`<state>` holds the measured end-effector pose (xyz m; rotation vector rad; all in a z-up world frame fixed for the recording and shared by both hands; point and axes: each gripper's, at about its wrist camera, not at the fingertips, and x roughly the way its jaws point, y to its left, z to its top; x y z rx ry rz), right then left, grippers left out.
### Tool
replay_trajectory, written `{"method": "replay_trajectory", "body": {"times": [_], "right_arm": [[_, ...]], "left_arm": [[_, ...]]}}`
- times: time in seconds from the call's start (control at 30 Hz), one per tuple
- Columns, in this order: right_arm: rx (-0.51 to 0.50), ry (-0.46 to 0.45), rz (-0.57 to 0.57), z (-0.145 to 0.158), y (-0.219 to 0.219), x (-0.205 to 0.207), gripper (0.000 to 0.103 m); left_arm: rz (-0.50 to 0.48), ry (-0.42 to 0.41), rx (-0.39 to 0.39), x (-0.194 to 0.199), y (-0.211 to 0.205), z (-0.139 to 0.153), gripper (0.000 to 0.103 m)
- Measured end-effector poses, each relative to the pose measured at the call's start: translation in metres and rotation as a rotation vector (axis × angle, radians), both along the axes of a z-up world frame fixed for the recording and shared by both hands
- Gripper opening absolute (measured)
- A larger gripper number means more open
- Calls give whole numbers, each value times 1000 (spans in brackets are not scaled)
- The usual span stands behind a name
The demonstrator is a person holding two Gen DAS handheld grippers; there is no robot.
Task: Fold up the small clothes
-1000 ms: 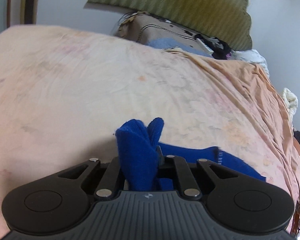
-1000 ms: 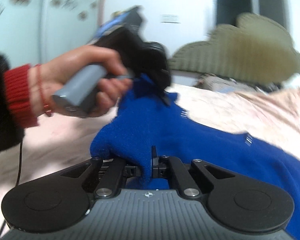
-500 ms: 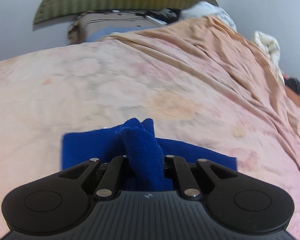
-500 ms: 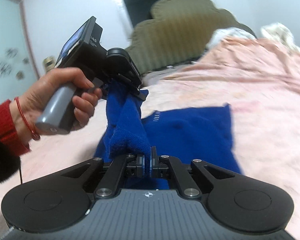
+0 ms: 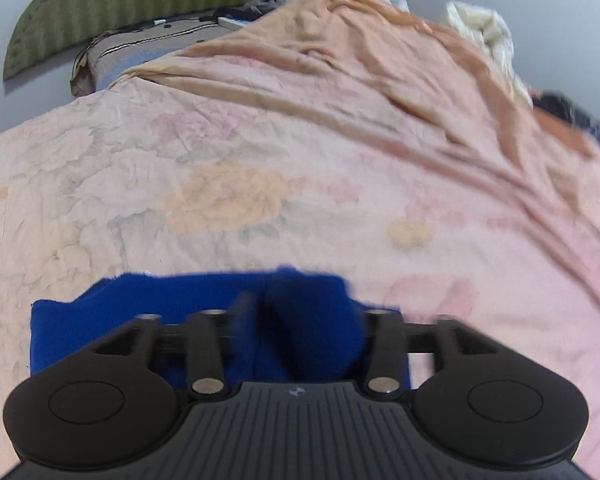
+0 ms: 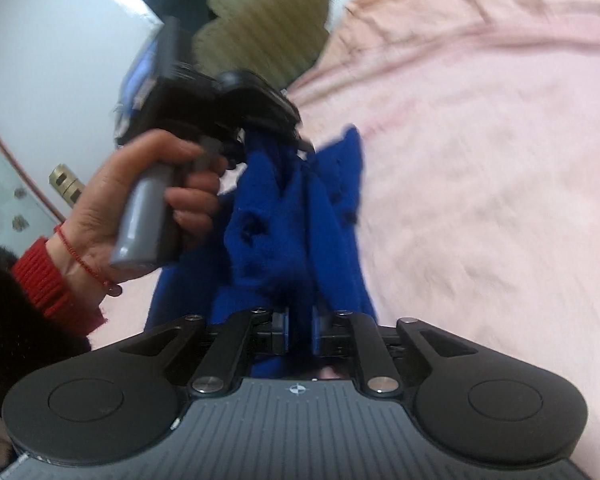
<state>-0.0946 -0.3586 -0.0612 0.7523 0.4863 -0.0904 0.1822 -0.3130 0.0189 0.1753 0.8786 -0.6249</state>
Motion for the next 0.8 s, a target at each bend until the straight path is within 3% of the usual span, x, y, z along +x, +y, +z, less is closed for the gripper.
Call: {"method": "replay_trajectory", "body": {"times": [0.07, 0.2, 0.33, 0.47, 0.67, 0.73, 0.8], "right_arm": [[63, -13, 4, -4, -8, -3, 28], [130, -42, 4, -4, -18, -5, 44], [221, -70, -17, -8, -26, -8, 49], [235, -43, -39, -8, -29, -10, 15], [440, -95, -8, -16, -37, -21, 13], [437, -76, -6, -14, -37, -26, 12], [371, -37, -22, -12, -37, -29, 11]], "left_arm": [[56, -17, -64, 5, 13, 12, 78], [122, 35, -174, 22, 52, 33, 80], [143, 51, -166, 19, 93, 39, 80], [93, -21, -72, -16, 135, 28, 80], [12, -81, -62, -81, 188, 20, 80], [-19, -87, -53, -98, 199, 15, 80], [-60, -88, -25, -110, 200, 9, 80]]}}
